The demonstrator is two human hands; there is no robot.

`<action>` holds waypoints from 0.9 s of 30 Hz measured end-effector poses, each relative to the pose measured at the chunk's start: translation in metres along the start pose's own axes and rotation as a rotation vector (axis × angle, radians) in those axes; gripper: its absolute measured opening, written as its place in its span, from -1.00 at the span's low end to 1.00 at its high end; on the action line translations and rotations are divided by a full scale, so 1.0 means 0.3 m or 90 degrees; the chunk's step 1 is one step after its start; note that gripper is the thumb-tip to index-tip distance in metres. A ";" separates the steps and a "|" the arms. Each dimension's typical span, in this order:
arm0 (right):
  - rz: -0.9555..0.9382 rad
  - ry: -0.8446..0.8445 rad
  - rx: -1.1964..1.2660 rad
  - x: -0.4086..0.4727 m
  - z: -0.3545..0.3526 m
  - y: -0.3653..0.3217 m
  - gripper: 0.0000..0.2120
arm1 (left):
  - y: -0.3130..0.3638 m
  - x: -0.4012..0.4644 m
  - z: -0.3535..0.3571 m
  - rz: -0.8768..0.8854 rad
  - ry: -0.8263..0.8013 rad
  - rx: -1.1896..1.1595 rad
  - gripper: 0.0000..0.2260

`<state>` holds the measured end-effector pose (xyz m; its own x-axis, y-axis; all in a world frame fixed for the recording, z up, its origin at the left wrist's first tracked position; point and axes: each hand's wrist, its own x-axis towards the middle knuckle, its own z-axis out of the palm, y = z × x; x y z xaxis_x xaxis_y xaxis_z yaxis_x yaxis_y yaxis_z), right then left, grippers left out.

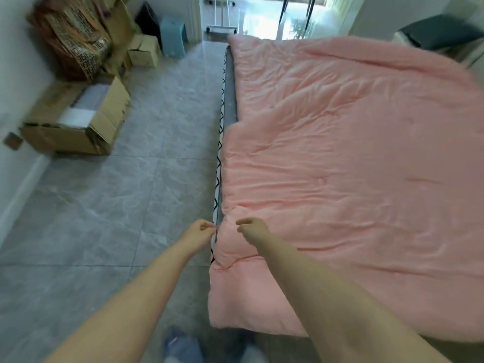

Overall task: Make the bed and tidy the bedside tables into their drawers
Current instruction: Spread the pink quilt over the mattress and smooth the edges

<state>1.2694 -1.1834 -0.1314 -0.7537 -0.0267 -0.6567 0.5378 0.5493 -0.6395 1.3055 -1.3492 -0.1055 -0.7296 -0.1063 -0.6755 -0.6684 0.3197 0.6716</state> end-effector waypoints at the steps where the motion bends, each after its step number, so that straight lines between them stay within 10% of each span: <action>1: 0.013 0.001 0.026 0.001 0.006 -0.035 -0.69 | 0.024 0.003 -0.039 0.008 -0.001 -0.005 -0.84; 27: 0.104 0.334 0.136 0.200 0.305 -0.889 -0.62 | 0.368 0.305 -1.014 0.173 -0.131 0.095 -0.83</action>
<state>1.1152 -1.4080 -0.0368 -0.7118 0.4910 -0.5023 0.6855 0.3299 -0.6490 1.1211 -1.6102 -0.0006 -0.8233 0.1886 -0.5353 -0.4141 0.4455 0.7938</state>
